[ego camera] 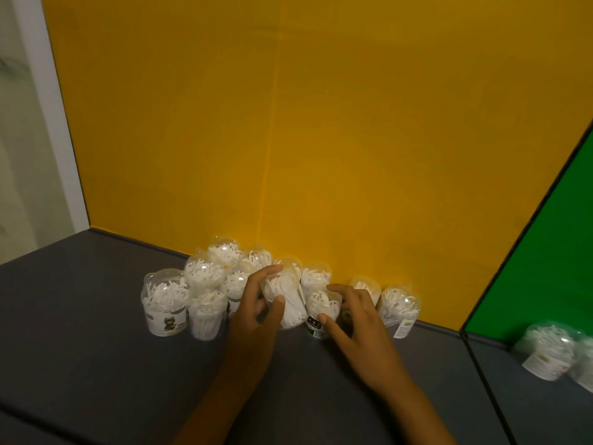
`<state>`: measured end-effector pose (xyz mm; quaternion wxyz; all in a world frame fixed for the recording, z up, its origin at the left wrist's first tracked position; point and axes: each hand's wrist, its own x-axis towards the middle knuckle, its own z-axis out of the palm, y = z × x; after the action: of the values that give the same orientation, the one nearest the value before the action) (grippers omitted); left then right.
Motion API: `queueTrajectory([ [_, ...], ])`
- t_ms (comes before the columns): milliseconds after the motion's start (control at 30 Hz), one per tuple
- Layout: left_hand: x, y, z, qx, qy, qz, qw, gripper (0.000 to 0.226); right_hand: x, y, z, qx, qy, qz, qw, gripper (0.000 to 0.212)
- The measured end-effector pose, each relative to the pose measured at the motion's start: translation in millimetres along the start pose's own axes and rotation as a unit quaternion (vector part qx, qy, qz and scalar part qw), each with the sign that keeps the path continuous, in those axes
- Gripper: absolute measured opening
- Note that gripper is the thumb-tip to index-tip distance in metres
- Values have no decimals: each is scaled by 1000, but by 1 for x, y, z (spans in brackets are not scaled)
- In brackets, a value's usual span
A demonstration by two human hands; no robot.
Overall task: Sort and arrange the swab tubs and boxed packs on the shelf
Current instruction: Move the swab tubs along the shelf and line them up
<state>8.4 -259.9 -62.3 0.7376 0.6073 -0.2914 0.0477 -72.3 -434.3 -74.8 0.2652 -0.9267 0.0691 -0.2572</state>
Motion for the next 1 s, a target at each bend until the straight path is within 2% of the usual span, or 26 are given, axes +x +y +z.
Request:
queueTrajectory([
  [100, 2, -1, -3, -35, 3, -21, 999, 48, 0, 1, 5, 5, -10, 0, 1000, 49],
  [233, 2, -6, -7, -6, 21, -14, 1000, 60, 0, -1, 12, 30, -8, 9, 999, 57],
  [467, -2, 1, -4, 2, 15, 16, 1000, 63, -4, 0, 13, 56, 21, 20, 998, 60],
  [567, -2, 1, -3, 1, 15, 4, 1000, 58, -8, -1, 6, 82, 43, 37, 995, 62],
  [733, -12, 14, 3, -41, 0, -24, 999, 52, -27, -8, -23, 151, 98, 50, 982, 61],
  [867, -27, 30, 21, -93, -8, -45, 995, 57, -58, -4, -63, 154, 123, 59, 979, 62],
  [1000, -54, 47, 51, -98, -17, -59, 993, 58, -95, 5, -105, 151, 144, 71, 975, 62],
])
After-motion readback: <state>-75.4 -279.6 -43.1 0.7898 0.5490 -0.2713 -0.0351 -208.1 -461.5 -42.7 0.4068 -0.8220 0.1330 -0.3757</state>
